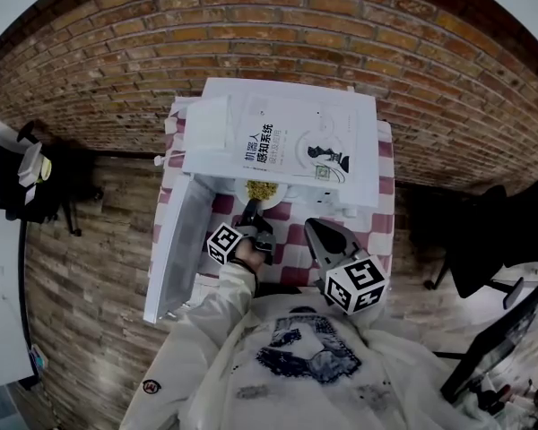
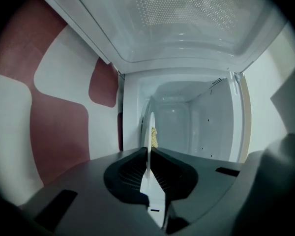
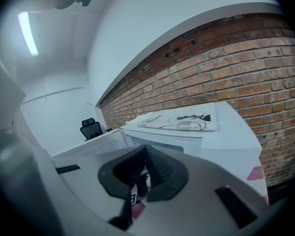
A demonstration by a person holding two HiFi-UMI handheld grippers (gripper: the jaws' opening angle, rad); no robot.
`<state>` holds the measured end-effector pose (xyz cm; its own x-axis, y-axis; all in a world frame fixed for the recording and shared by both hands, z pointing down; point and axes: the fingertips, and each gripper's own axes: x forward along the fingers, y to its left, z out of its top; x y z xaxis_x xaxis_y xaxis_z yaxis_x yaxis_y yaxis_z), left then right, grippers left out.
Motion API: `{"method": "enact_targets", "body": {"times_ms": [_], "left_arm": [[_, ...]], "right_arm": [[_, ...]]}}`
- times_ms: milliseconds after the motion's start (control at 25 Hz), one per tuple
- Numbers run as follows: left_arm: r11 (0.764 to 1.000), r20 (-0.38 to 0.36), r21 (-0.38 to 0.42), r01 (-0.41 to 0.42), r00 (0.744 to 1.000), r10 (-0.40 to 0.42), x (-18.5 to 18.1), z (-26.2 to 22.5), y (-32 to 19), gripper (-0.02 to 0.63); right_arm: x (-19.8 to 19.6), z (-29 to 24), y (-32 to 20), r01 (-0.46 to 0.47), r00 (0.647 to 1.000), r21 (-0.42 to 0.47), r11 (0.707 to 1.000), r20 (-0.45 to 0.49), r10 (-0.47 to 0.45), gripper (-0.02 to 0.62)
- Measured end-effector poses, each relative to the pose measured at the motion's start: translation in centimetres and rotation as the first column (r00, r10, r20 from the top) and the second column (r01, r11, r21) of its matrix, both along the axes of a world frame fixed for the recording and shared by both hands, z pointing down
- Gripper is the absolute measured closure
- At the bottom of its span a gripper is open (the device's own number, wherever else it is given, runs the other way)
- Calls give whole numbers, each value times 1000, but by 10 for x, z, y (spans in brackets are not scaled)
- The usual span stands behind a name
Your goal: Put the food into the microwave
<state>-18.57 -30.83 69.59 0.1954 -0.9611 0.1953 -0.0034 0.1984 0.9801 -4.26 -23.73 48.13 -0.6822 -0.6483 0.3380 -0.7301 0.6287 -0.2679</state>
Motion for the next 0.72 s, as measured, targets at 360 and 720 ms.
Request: {"method": "enact_targets", "body": {"times_ms": [360, 720], "left_arm": [[1000, 11, -8, 13, 1000, -12, -2, 2, -10, 577], [1000, 26, 13, -22, 999, 21, -1, -6, -14, 526]], "right_arm": [[4, 3, 0, -5, 1000, -6, 1000, -3, 5, 583], [3, 3, 2, 1, 1000, -8, 1000, 0, -1, 583]]}}
